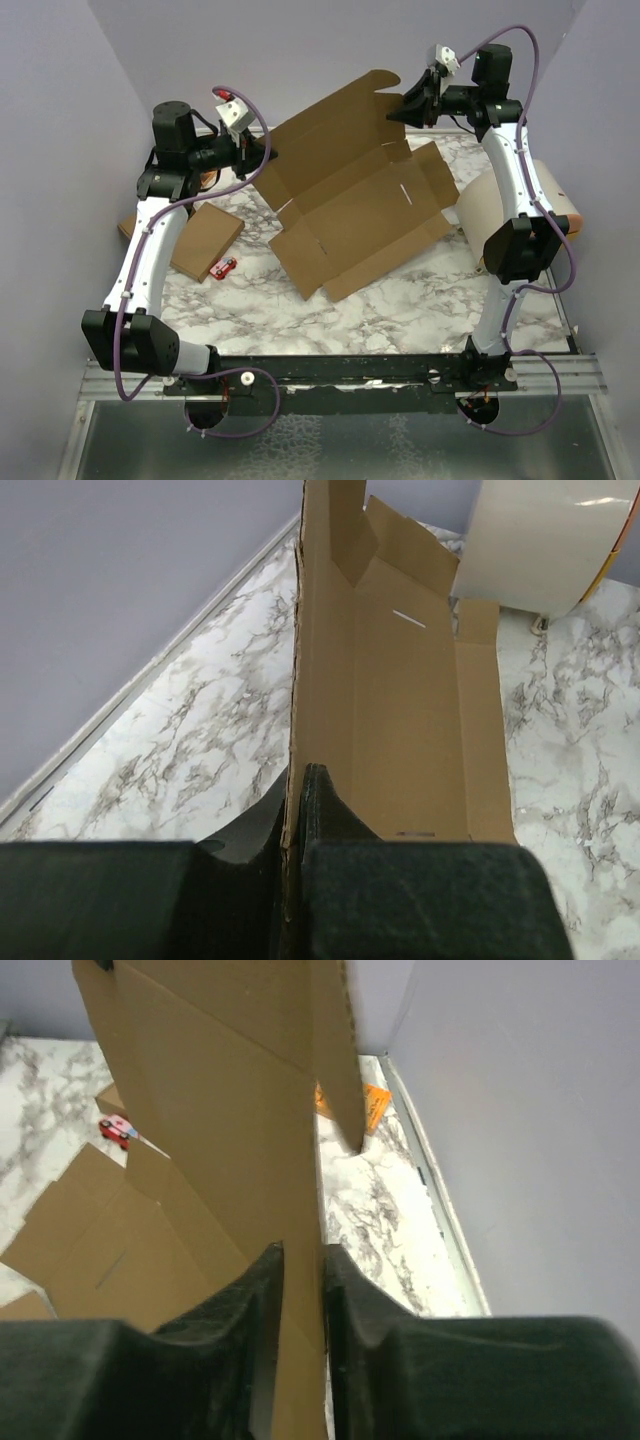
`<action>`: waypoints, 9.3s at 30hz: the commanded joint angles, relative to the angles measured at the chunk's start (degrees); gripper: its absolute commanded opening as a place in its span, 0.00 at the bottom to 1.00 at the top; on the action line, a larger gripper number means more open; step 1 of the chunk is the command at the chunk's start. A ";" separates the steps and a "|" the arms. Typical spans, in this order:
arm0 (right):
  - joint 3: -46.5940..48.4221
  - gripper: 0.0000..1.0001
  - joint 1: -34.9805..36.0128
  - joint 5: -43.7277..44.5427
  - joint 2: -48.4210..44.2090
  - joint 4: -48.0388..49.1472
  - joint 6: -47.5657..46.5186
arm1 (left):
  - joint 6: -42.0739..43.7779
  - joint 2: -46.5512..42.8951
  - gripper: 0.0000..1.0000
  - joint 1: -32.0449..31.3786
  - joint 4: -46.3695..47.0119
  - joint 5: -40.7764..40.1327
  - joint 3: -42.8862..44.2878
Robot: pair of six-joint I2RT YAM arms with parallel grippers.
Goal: Fold the paper box
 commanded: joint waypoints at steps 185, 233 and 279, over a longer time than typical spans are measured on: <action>-15.17 0.01 -4.29 -10.27 -15.83 -18.08 -20.06 | -11.18 -9.76 0.00 6.20 37.30 15.72 -5.12; -5.45 0.43 -20.01 20.79 -2.10 26.10 44.51 | -41.78 -13.97 0.00 16.92 57.32 1.21 -7.43; -24.36 0.54 -23.87 -6.71 -14.03 38.67 42.47 | -50.40 -10.45 0.00 16.95 68.07 5.13 -6.38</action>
